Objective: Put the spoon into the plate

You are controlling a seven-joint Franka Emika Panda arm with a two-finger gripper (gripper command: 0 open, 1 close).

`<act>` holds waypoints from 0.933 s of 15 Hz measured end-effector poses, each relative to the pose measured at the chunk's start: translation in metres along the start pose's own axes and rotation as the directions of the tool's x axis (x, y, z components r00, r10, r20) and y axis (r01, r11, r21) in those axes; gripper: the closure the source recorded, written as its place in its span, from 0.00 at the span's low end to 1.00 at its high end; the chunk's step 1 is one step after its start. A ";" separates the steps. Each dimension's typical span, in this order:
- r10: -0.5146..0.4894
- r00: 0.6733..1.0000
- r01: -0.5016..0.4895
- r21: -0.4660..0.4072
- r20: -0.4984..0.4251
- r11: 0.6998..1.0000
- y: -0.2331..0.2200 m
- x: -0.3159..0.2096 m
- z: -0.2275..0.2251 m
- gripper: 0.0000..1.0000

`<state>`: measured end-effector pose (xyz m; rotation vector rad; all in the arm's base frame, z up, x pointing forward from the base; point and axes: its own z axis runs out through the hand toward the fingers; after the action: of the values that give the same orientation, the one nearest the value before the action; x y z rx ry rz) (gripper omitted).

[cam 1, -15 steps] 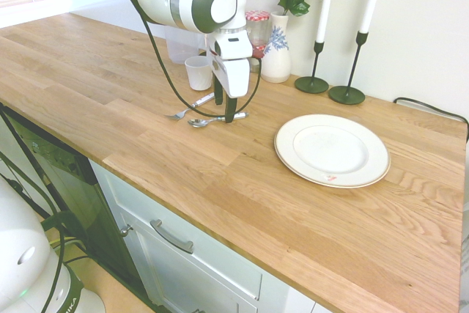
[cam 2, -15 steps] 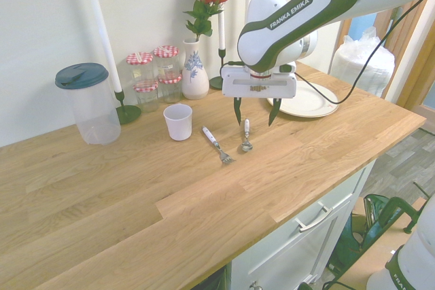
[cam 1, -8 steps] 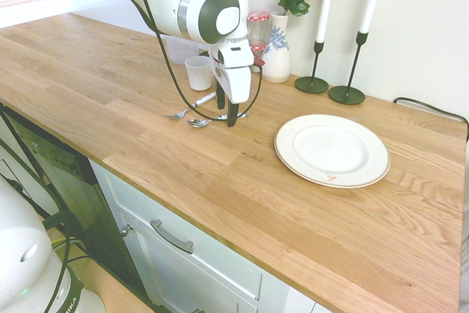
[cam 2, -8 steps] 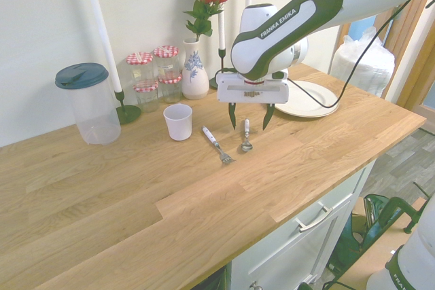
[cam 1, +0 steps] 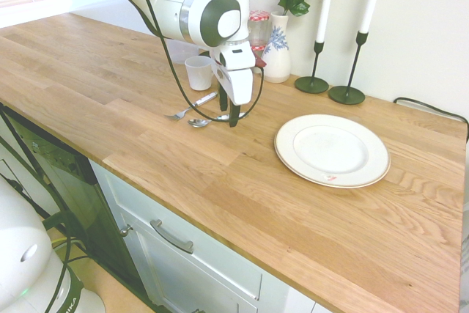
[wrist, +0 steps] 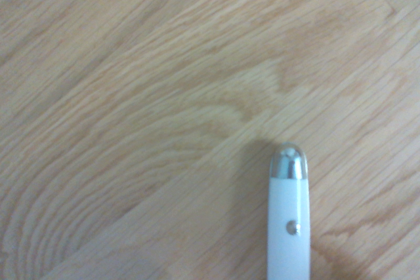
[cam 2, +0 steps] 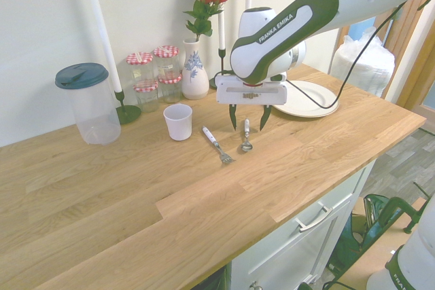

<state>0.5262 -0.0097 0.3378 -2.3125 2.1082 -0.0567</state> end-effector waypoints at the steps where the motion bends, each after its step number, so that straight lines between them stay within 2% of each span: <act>1: -0.002 1.000 0.002 0.007 0.000 1.000 -0.001 -0.001 0.001 1.00; 14: -0.042 0.999 0.042 0.050 0.000 0.998 -0.009 -0.023 0.006 1.00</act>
<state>0.5334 0.0138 0.3319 -2.3272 2.0336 -0.1070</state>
